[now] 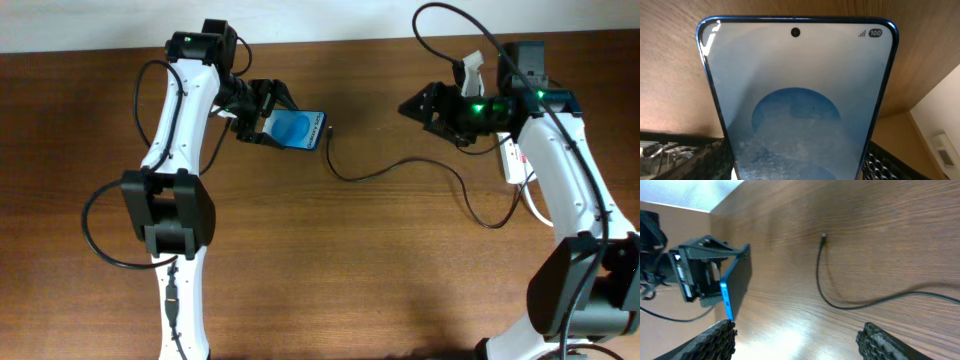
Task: Plug charger to phone and switch on socket
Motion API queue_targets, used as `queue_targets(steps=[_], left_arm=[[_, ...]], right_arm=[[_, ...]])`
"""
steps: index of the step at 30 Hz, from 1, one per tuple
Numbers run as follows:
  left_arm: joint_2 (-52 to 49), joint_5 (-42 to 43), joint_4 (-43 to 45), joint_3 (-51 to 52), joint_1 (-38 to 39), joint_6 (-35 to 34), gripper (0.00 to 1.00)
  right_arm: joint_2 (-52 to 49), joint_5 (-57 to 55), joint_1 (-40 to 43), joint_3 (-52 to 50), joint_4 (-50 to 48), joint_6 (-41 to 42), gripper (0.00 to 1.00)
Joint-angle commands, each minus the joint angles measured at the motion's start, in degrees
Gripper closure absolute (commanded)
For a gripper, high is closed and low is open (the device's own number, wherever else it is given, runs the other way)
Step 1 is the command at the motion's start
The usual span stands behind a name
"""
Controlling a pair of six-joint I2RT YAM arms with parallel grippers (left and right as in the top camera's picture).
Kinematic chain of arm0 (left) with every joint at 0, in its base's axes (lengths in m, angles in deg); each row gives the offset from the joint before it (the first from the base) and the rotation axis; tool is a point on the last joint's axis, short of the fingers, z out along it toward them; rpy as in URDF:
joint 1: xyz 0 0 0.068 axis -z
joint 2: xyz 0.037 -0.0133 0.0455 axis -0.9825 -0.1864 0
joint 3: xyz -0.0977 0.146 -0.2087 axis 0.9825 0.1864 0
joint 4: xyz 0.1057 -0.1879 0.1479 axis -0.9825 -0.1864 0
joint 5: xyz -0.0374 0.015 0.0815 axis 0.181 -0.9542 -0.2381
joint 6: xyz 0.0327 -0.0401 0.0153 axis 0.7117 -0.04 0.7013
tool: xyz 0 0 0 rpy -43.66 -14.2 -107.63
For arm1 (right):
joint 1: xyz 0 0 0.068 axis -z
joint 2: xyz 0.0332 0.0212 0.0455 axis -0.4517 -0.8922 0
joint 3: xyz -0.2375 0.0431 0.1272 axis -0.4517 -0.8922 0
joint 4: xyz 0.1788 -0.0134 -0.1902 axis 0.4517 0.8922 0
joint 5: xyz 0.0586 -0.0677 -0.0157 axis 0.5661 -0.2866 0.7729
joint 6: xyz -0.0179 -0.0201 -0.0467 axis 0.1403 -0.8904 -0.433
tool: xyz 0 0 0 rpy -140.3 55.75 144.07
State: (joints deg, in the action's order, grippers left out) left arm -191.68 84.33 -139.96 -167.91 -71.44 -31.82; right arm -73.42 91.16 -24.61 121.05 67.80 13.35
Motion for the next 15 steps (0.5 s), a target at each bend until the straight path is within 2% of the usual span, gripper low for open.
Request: queue_targets(steps=[1,5,15], left_arm=[[0.3,2.6,-0.1,-1.6,1.0,-2.3,1.0],[0.3,-2.7,-0.1,-1.6,3.0,-2.3,1.0],[0.3,-1.9,-0.3,-1.6,3.9,-2.3,1.0]], right_arm=[[-0.2,0.5,-5.6,1.3,-2.4,3.8,0.2],[-0.2,-7.5,-13.2,1.3,-4.2,8.7,0.21],[-0.2,-15.9,-20.3,1.3,-4.9,16.2,0.25]])
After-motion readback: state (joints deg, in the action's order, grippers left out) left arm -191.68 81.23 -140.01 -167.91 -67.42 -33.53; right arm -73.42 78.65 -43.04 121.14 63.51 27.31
